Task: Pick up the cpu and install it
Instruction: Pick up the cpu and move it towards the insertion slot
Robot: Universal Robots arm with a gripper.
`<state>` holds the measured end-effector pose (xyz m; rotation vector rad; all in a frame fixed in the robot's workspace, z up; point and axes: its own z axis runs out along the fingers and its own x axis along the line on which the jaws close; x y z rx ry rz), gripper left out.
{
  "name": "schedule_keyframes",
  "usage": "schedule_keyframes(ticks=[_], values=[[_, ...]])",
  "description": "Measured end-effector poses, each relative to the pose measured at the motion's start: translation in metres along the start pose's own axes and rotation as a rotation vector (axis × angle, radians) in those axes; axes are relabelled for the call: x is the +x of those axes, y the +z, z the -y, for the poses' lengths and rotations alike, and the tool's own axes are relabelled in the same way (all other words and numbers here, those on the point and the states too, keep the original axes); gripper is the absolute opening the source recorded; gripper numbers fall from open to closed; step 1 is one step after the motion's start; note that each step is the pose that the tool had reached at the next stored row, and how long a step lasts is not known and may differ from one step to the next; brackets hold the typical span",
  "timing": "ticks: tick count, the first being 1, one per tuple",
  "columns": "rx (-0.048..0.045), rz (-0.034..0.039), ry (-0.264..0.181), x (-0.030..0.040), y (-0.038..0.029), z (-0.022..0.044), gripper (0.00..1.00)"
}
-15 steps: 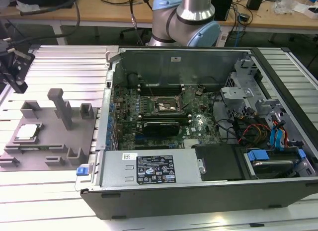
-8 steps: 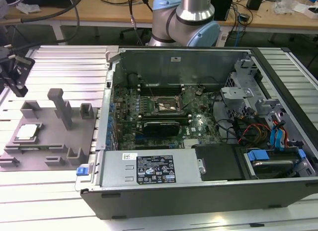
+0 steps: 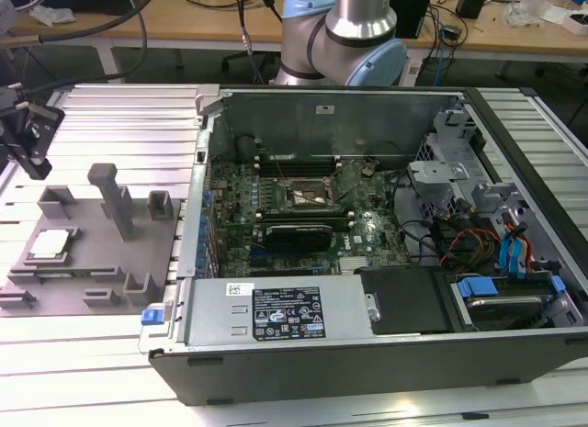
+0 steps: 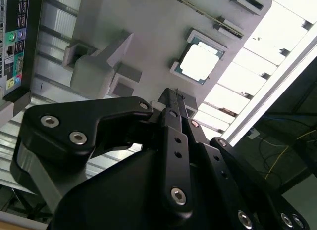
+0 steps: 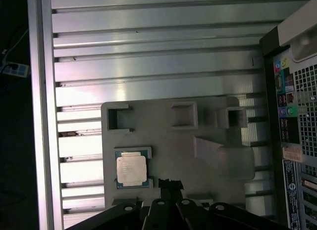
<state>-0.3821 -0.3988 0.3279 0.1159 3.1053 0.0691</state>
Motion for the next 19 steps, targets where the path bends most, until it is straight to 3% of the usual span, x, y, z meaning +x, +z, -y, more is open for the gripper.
schedule_keyframes(ticks=[10, 19], values=[[-0.0001, 0.0, 0.0, 0.004, 0.0022, 0.0004, 0.11], [0.0, -0.0001, 0.0, 0.0116, 0.01, 0.0013, 0.11]])
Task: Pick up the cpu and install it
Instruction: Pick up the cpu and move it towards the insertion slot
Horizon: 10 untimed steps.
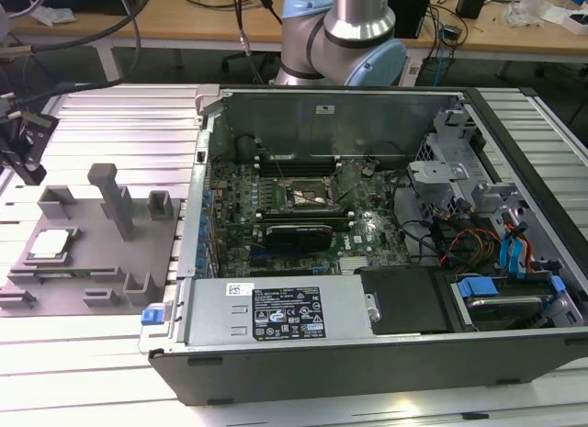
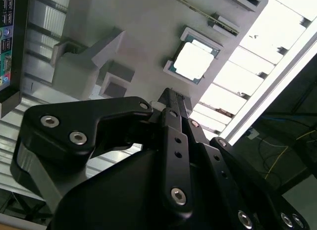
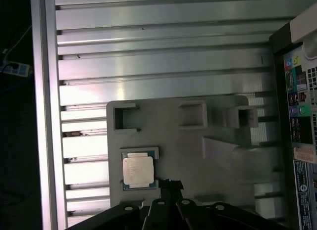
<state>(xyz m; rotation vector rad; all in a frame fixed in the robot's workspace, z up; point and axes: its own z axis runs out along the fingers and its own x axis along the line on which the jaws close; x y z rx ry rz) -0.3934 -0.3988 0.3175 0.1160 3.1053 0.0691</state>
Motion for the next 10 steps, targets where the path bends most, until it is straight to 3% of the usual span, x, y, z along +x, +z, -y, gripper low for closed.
schedule_keyframes(ticks=[2, 6, 10], values=[[0.0, 0.0, 0.0, 0.0019, 0.0023, 0.0002, 0.11], [-0.0002, 0.0003, 0.0, 0.0131, 0.013, 0.0016, 0.11], [-0.0001, 0.0001, 0.0, 0.0167, 0.021, 0.0037, 0.11]])
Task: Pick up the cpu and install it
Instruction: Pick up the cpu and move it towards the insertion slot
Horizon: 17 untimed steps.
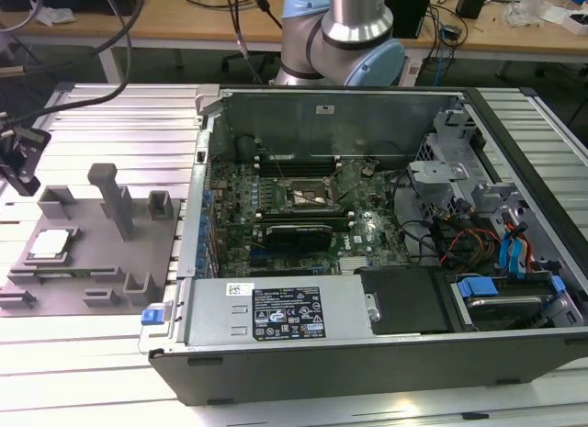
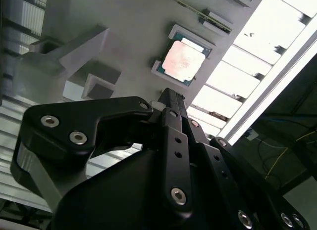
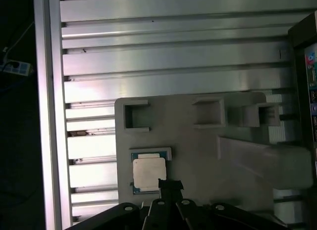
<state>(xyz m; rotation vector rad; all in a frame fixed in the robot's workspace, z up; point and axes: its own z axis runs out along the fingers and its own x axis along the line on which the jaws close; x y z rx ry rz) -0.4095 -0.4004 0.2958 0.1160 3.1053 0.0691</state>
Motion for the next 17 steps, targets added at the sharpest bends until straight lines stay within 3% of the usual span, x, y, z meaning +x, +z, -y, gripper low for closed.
schedule_keyframes(ticks=[17], values=[[0.0, 0.0001, 0.0, 0.0041, 0.0218, 0.0021, 0.11]])
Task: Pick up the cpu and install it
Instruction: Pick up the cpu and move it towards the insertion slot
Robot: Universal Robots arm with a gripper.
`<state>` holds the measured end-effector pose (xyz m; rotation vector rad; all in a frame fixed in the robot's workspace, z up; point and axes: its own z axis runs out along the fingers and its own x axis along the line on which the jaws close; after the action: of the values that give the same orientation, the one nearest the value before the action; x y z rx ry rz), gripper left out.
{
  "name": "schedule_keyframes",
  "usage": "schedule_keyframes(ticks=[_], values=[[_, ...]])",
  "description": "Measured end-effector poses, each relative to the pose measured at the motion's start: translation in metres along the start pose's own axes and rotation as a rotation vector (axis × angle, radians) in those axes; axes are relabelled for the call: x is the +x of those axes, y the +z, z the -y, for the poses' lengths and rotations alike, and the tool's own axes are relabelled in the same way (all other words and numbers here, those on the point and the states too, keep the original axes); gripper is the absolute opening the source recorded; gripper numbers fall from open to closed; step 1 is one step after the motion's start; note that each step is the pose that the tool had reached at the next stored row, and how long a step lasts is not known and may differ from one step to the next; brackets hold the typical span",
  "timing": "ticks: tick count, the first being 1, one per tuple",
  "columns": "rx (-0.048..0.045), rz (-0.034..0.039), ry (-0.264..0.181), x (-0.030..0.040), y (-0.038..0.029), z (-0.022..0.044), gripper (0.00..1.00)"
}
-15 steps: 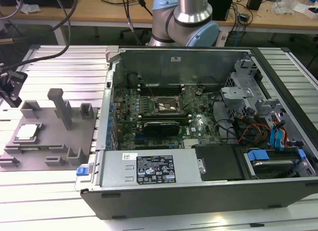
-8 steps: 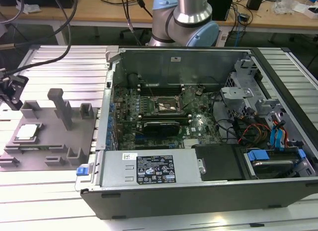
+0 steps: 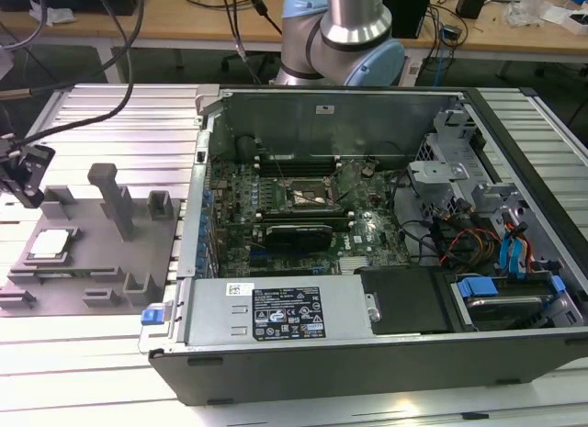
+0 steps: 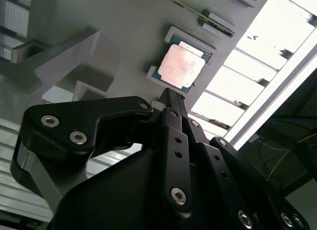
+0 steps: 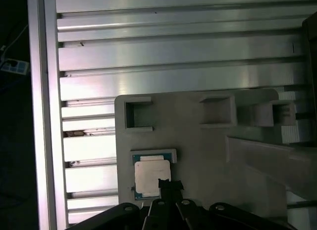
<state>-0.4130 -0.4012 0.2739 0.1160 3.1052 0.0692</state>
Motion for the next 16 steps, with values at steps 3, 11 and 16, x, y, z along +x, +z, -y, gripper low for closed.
schedule_keyframes(ticks=[3, 11, 16], values=[[0.0, -0.0001, 0.0, 0.001, 0.006, 0.0007, 0.11], [-0.0001, 0.0002, 0.0, 0.0046, 0.021, 0.0066, 0.11], [-0.0001, 0.0001, 0.0, 0.0089, 0.0315, 0.0109, 0.11]])
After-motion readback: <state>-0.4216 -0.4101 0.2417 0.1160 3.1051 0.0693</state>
